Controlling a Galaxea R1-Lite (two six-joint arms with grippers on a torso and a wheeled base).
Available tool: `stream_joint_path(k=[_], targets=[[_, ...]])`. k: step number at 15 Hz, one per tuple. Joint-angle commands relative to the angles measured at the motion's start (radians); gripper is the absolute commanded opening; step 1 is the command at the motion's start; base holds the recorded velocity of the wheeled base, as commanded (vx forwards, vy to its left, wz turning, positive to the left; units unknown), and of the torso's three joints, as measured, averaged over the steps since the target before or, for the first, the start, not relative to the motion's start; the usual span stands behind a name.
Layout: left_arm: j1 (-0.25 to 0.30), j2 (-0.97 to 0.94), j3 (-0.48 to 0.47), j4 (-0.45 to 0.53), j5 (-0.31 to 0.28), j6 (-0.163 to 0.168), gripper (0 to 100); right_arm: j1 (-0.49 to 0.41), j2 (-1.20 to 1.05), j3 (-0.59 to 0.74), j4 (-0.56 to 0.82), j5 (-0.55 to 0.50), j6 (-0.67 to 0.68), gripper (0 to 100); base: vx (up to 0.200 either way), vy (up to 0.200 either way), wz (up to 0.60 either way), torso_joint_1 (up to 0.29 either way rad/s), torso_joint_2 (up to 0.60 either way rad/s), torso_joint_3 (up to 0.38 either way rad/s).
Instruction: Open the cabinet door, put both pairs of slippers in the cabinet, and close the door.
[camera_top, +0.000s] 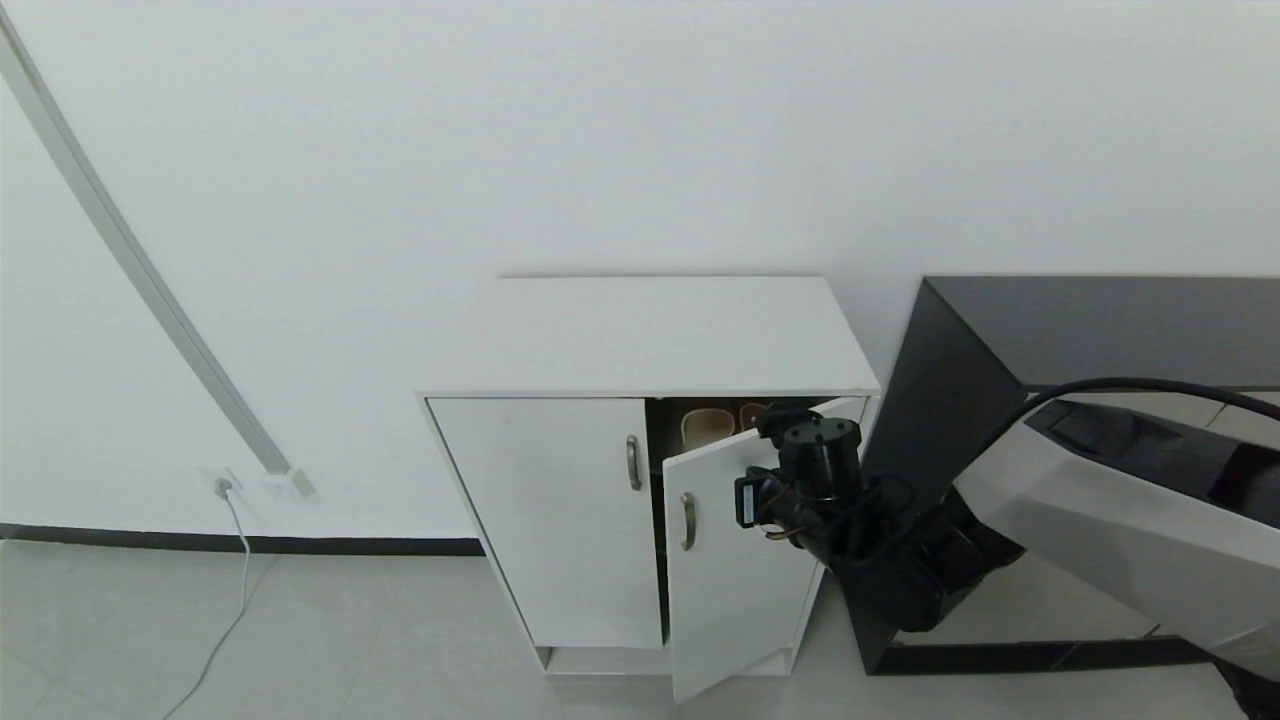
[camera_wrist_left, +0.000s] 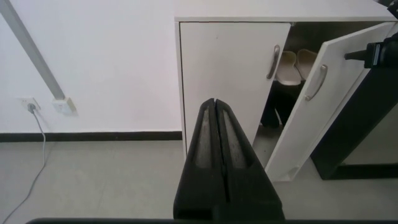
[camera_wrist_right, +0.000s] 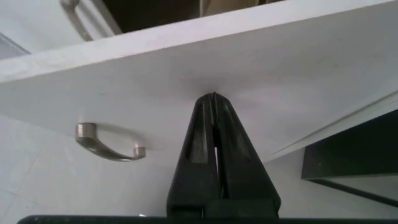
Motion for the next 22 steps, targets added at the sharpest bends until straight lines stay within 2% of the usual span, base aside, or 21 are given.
stream_joint_path(k=[1,22], targets=[[0.0,0.0,0.0,0.0,0.001,0.0,0,-0.006,0.023,-0.026,0.008,0.0,0.0,0,0.0,0.0,0.0,0.0,0.0,0.0],[0.0,0.0,0.0,0.0,0.001,0.0,0,-0.052,0.132,-0.271,0.115,-0.002,-0.004,0,0.0,0.0,0.0,0.0,0.0,0.0]])
